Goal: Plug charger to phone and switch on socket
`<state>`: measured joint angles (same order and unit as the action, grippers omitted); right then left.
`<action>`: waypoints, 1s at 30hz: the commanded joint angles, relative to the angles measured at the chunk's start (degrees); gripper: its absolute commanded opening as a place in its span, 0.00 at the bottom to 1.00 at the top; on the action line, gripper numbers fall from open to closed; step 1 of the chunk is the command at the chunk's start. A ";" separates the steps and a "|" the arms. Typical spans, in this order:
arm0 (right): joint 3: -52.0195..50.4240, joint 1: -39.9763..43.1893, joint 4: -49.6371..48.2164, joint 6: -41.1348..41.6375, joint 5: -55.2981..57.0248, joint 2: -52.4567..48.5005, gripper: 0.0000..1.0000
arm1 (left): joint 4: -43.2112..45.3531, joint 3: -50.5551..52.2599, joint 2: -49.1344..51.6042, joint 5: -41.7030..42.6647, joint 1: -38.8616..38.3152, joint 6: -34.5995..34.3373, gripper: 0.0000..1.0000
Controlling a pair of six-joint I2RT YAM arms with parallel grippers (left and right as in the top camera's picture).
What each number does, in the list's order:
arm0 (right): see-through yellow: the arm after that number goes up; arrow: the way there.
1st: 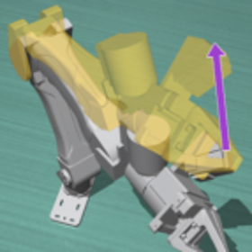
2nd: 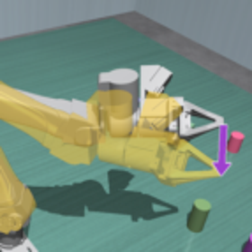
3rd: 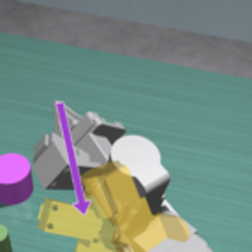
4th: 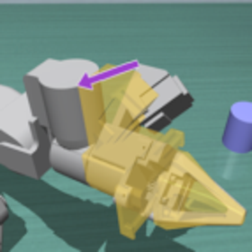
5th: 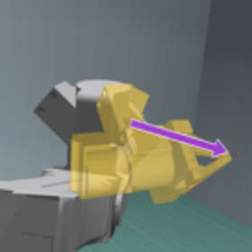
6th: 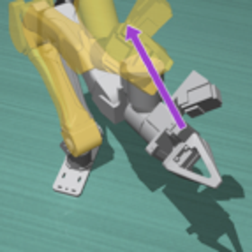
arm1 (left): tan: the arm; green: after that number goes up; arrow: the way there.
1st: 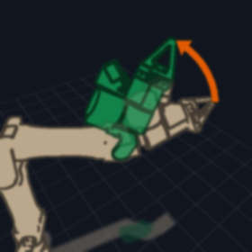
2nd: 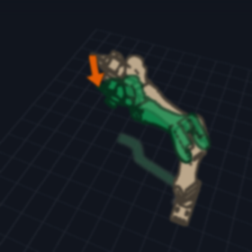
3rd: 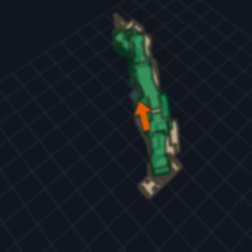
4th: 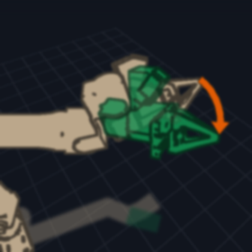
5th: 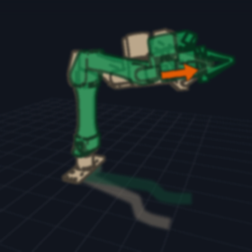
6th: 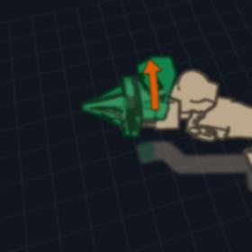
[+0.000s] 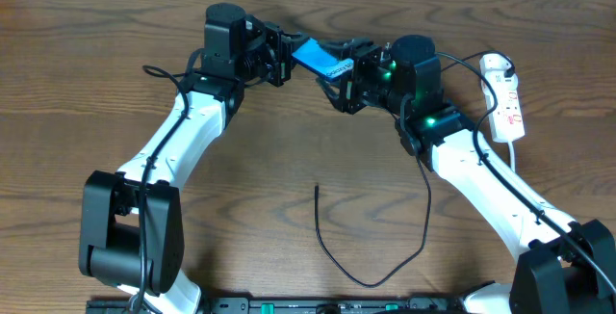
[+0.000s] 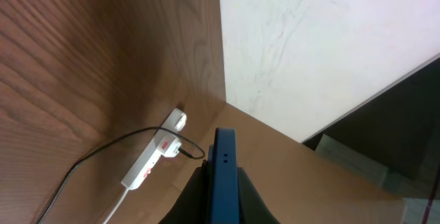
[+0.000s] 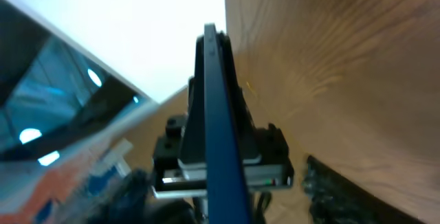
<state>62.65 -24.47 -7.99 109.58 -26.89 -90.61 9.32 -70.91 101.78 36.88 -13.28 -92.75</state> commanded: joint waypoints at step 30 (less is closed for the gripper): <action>1.01 5.99 7.08 -50.38 -0.87 -0.07 0.91 | -17.64 -1.57 -1.68 20.52 24.44 50.23 0.07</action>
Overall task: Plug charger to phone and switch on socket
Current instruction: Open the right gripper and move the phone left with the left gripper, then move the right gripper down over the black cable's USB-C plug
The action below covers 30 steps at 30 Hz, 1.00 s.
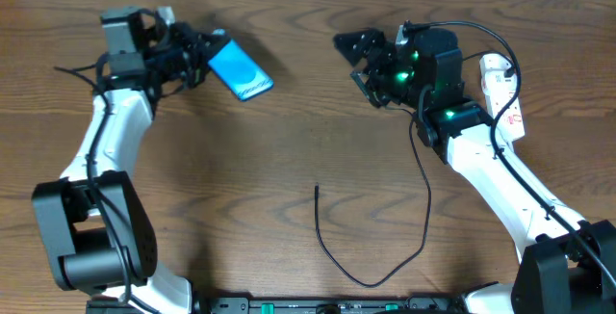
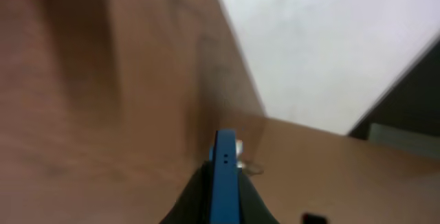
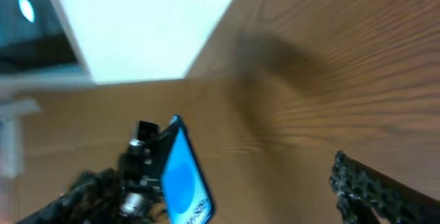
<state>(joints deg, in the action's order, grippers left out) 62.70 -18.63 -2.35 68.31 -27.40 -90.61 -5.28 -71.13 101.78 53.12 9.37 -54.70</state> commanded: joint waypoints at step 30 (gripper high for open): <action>0.96 -18.47 27.56 -21.66 18.03 -6.99 0.79 | -25.99 -1.36 -1.68 -3.91 5.68 46.14 0.07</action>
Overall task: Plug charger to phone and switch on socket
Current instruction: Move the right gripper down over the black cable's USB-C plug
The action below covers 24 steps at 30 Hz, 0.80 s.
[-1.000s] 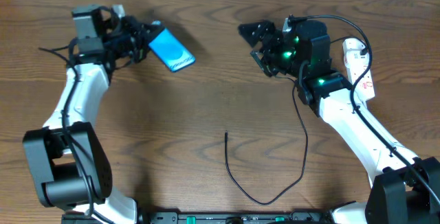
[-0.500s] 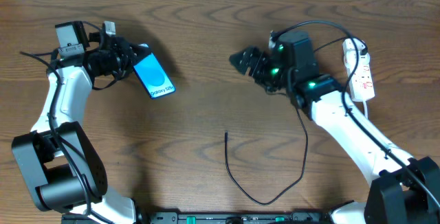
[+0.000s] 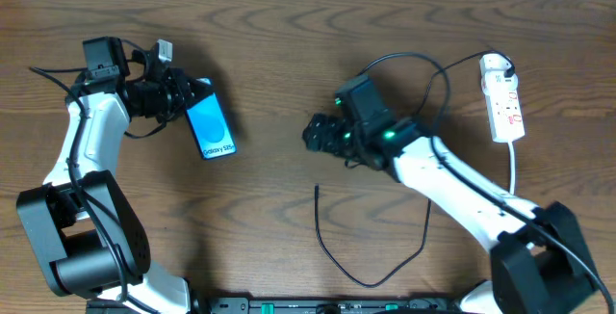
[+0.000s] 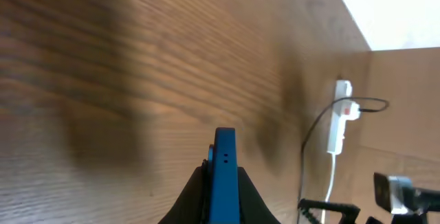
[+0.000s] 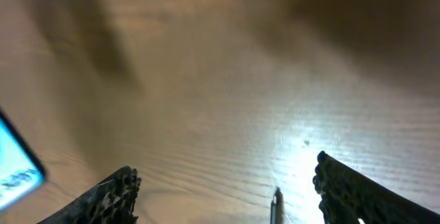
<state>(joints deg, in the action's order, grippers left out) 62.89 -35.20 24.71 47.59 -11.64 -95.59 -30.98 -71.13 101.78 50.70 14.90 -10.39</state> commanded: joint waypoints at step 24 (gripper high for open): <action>0.74 -11.82 13.00 5.16 9.88 -5.84 0.67 | -0.28 -1.31 -1.68 -1.51 0.15 1.84 0.07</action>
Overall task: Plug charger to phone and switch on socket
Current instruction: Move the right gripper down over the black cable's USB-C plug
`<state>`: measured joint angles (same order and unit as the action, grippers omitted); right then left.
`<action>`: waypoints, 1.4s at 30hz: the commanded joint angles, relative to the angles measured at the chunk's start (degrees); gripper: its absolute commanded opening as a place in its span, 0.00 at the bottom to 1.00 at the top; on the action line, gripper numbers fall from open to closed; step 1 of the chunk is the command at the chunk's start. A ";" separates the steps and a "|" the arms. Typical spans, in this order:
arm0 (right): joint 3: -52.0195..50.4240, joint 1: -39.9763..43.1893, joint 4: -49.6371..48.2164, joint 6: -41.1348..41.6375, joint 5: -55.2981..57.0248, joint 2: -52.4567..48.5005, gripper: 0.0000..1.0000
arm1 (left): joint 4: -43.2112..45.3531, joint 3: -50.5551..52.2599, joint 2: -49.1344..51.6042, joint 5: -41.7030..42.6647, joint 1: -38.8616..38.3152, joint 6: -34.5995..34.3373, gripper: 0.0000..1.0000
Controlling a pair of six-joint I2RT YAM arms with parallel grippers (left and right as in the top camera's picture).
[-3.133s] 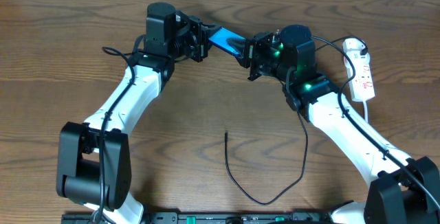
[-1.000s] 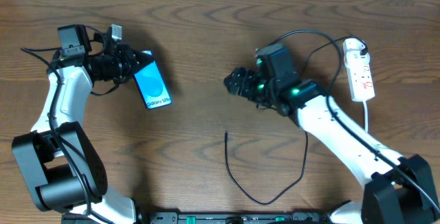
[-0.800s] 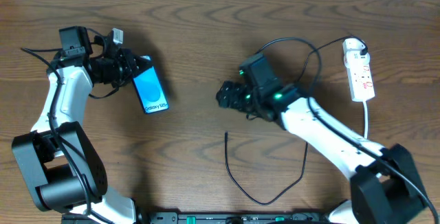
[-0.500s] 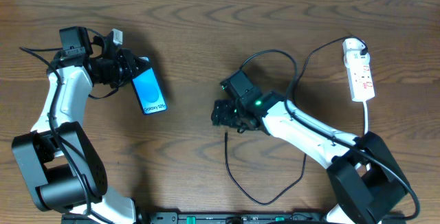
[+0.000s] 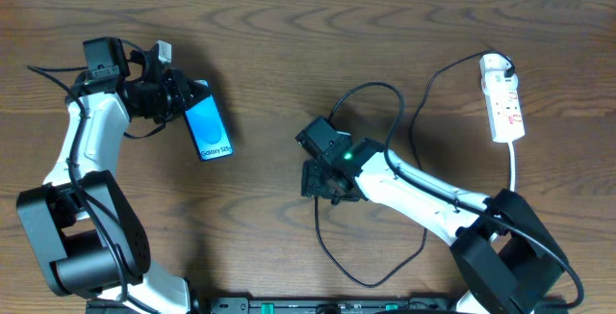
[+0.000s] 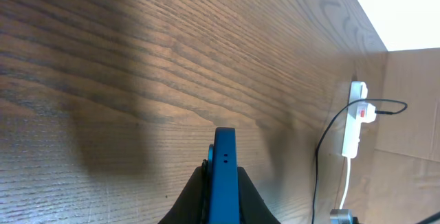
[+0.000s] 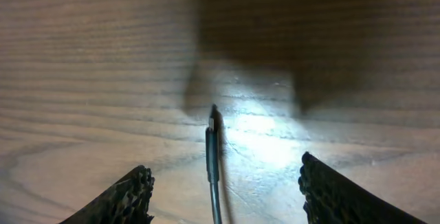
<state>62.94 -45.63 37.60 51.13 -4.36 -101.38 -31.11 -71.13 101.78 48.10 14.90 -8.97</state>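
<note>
My left gripper is shut on a blue phone and holds it above the table at the far left; in the left wrist view the phone stands edge-on between the fingers. The black charger cable lies looped on the wood, and its plug end lies flat between the fingers of my right gripper, which is open just over it at mid-table. The white socket strip lies at the far right with the cable plugged in.
The brown wooden table carries only the cable and the socket strip. A white wall edge runs along the back. The socket strip's white lead trails toward the front right.
My right gripper has moved down and slightly left to sit open over the cable's plug end. The cable behind that arm has shifted. The left gripper and phone hardly moved.
Both grippers were together at the back centre on the phone. Then the left gripper carried the phone off to the far left while the right stood free and open. The right gripper then came toward mid-table, and now straddles the cable's plug end.
</note>
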 commanded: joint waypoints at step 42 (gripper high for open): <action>0.70 -3.65 -0.07 6.10 2.03 -6.21 0.40 | -0.11 -1.31 -1.68 0.83 0.15 0.39 0.07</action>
<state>63.16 -49.10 37.47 56.53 -2.02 -106.24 -31.11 -71.13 101.78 48.05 14.90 -8.97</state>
